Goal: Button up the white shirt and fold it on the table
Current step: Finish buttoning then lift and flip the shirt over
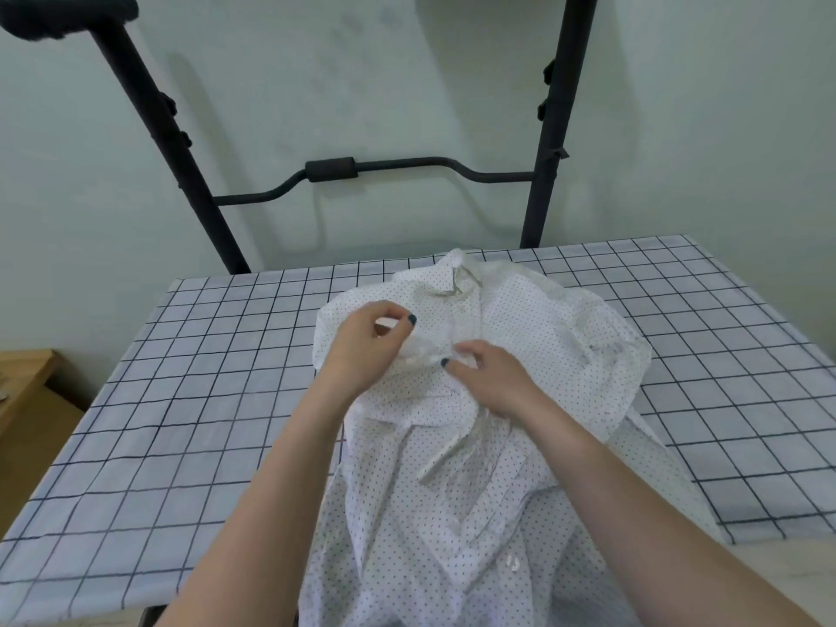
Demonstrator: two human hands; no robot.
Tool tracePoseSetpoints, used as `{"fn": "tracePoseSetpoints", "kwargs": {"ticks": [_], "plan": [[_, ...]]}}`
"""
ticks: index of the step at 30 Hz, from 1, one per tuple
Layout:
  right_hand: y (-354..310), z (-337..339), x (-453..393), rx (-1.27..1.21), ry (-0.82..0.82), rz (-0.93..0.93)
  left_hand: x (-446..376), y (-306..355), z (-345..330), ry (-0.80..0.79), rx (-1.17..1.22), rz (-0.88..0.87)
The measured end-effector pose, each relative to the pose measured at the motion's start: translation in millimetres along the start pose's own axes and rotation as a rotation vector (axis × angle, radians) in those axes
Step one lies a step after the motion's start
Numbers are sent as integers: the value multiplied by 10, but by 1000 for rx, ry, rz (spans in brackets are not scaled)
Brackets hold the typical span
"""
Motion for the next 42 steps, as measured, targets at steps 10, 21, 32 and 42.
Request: {"fn": "tracePoseSetpoints", "kwargs": {"ticks": [10,21,32,42], "plan": [[76,671,-488,19,232,51,-1076,-283,200,74,-355,281],[350,1457,-1312,-143,330,-242,-1273,-621,316,-212,-574,527],[492,1447,-1262,53,326,-347,-1068,-555,379,-481,-684,608],[304,1592,-913,-391,411,-214,-735,-319,524,-671,-674,632]]}}
Point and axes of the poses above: each hand's wrist, its own x-axis away from the middle knuckle, its own z-axis out of the back of the hand, y = z × x, the point moved 3 cm from there along -x, towards the middle knuckle, and after that the axes turned 15 degrees about -y, right-handed, at the moved point
